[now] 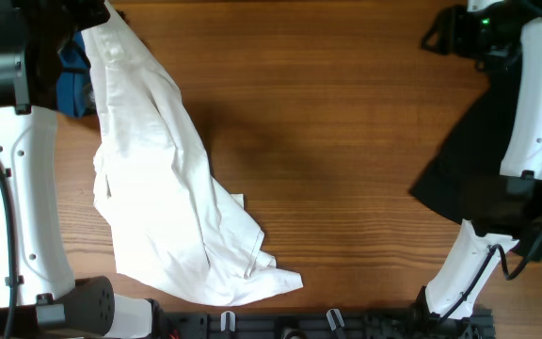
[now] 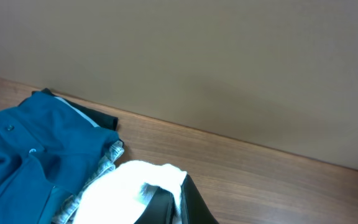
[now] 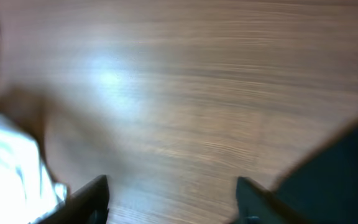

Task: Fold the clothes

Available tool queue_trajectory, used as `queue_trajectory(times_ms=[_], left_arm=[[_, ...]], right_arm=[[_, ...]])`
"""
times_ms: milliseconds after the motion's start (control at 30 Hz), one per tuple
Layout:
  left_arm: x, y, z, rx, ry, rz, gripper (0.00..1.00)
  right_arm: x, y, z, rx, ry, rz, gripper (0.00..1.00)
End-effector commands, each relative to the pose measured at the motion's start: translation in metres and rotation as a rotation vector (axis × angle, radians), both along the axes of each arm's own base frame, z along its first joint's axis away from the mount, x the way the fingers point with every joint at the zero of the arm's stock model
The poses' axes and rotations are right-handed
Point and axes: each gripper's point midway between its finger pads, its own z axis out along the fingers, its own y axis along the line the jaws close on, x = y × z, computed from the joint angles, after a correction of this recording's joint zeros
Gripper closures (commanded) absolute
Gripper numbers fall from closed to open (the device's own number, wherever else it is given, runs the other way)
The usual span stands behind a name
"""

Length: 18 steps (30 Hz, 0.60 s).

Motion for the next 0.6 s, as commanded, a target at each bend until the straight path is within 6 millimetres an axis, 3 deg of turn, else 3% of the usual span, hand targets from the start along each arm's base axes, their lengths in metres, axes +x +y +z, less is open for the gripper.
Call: queue_trajectory(times_ms=[0, 167, 300, 467, 567], left_arm=[[-0.004, -0.003, 0.009, 0.012, -0.018, -0.022, 0.96], [-0.004, -0.002, 0.009, 0.012, -0.018, -0.020, 0.96], [-0.006, -0.003, 0.006, 0.011, -0.007, -0.021, 0.96], [-0.007, -0.009, 0.004, 0.000, 0.003, -0.046, 0.96], [-0.007, -0.009, 0.004, 0.000, 0.003, -0.046, 0.96]], right_arm=[[-0.009, 0.070, -0.016, 0.060, 0.024, 0.252, 0.29], [-0.050, 0.161, -0.081, 0.089, 0.214, 0.460, 0.29], [-0.107, 0.234, -0.140, 0.039, 0.276, 0.790, 0.28], [-0.126, 0.279, -0.190, -0.184, 0.158, 0.994, 0.21], [-0.135, 0.292, -0.209, -0.194, 0.131, 1.028, 0.21]])
